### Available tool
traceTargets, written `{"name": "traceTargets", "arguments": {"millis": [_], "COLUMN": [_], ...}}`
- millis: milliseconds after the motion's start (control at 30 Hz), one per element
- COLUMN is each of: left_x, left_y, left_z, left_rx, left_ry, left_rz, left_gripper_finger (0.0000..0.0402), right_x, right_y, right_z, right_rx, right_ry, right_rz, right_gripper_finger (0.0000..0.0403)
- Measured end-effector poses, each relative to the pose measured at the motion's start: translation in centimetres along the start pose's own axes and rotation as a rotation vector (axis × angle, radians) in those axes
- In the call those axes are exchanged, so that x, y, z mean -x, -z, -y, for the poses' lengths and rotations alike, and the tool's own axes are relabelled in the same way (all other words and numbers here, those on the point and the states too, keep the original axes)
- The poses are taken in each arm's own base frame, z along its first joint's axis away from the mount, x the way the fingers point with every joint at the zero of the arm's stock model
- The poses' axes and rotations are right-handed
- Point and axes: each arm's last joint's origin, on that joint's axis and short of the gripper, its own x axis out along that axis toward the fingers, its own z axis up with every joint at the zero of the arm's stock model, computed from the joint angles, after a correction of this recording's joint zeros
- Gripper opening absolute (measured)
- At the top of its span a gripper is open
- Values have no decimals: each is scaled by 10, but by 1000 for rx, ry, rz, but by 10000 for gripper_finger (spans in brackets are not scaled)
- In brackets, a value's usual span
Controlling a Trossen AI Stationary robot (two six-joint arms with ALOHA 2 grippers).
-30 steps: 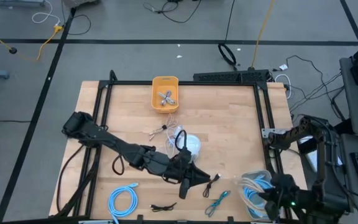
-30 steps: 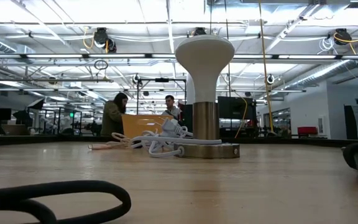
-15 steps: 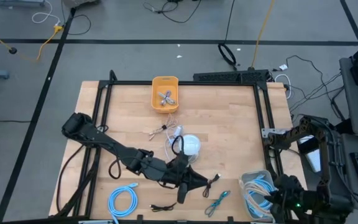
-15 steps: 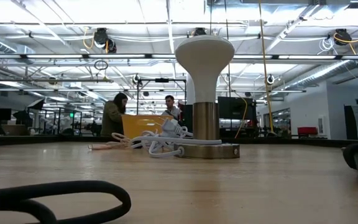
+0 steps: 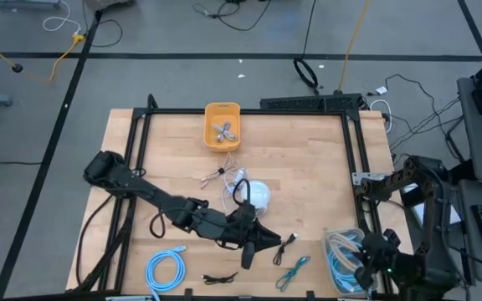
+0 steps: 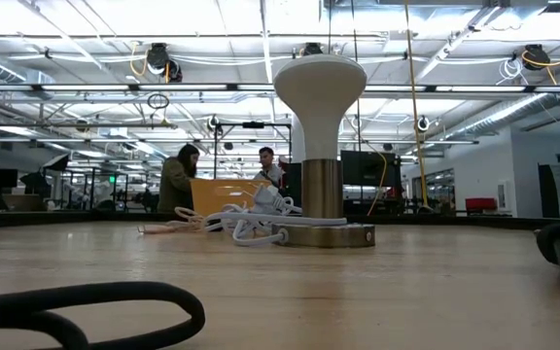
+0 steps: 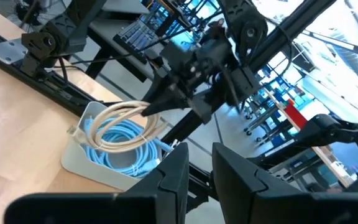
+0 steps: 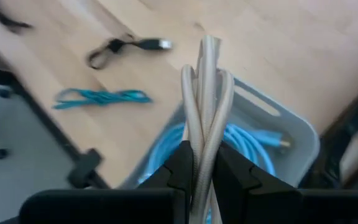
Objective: Pick & Place USB Port
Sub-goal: Put the brown HDMI cable into the gray bin
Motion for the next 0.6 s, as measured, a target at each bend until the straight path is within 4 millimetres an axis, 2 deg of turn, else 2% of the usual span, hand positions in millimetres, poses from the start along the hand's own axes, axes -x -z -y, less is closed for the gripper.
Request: {"name": "traceTargets", "arguments": {"millis": [200,600], "left_x": [0,0], "left_y": [-1,1], "left_z": [-1,-3], "left_rx": [-1,-16], "left_ry": [0,-19], "left_rz": [0,-22], "left_gripper_finger": [74,74], "right_x": [-10,-14], "right_y": [3,-2], "right_z": [4,-1], "right_rx": [-10,-38], "right_ry": [143,157], "right_rz": [-107,-131], "right_gripper_finger": [31,30]}}
